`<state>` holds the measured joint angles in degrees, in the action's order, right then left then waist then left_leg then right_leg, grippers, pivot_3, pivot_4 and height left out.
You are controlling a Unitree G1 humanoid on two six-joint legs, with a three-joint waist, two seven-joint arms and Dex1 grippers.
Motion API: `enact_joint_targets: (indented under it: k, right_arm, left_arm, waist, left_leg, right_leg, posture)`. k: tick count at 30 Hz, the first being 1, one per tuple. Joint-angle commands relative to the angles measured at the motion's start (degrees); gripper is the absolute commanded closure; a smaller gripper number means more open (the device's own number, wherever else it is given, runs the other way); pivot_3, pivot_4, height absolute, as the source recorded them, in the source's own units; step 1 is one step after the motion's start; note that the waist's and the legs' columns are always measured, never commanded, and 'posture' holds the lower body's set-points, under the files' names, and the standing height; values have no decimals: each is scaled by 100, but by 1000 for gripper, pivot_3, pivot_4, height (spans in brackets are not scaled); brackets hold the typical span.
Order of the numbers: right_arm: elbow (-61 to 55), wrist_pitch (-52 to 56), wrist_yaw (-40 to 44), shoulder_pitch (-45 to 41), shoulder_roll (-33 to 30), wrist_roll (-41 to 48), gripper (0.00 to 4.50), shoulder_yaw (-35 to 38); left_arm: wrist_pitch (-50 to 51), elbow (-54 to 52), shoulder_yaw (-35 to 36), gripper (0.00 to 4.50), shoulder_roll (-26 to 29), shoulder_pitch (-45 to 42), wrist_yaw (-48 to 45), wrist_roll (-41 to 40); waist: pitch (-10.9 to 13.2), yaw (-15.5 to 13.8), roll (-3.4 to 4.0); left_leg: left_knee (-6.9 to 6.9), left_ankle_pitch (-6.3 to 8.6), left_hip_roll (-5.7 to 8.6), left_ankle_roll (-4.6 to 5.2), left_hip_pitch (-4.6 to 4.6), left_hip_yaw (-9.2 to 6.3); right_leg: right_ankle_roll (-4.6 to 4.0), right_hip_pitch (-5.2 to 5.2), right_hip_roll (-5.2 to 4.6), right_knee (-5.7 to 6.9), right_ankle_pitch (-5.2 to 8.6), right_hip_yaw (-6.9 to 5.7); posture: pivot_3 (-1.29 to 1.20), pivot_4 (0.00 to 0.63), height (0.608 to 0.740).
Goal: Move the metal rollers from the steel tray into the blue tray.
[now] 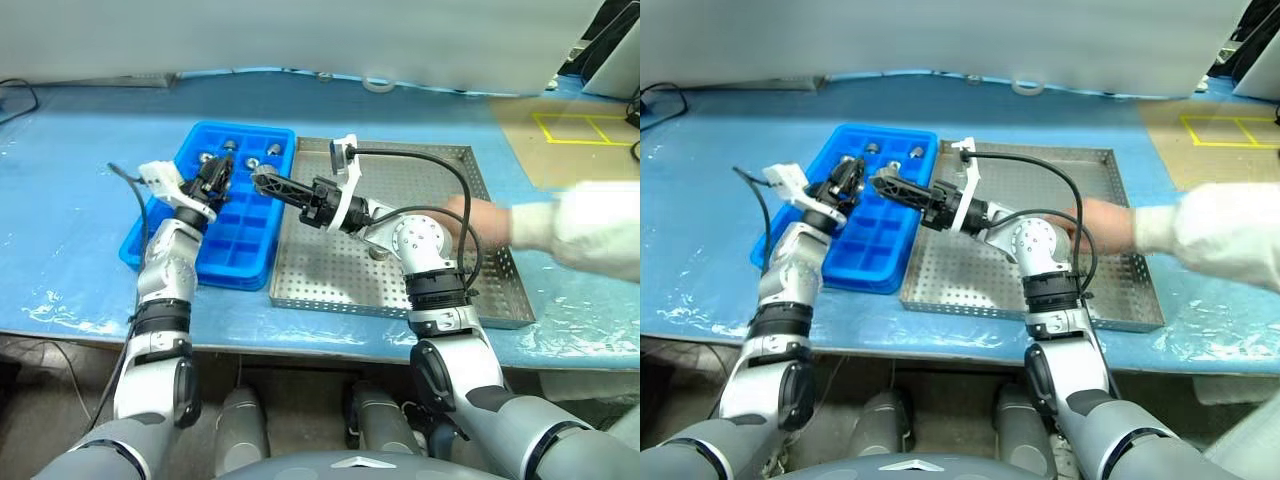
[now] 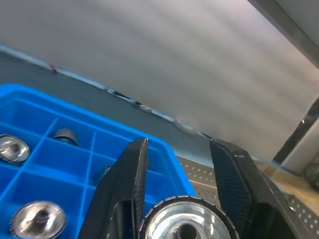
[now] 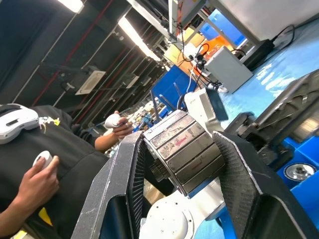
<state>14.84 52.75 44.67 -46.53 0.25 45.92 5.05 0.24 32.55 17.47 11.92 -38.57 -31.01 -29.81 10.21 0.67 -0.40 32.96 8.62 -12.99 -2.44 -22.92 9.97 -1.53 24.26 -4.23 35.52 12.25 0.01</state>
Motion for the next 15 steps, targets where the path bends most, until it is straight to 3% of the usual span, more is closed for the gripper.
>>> enact_joint_targets:
  k: [1,15]
  right_arm:
    - [-159,-120,-50,-104,-18,70,2365,102]
    - [-176,-212,-169,-47,-33,26,2365,87]
  left_arm:
    - [-610,751,-98,2791,154,-418,476,657]
    - [-1045,1527,-224,2791,80,-575,864,1264]
  waist:
    - [0,14,0]
    - [0,9,0]
  left_leg:
    - [0,0,0,0,1,0]
    - [0,0,1,1,2,0]
  right_leg:
    - [0,0,0,0,0,0]
    - [0,1,0,1,0,2]
  posture:
    - [-380,150,740]
    - [-385,150,740]
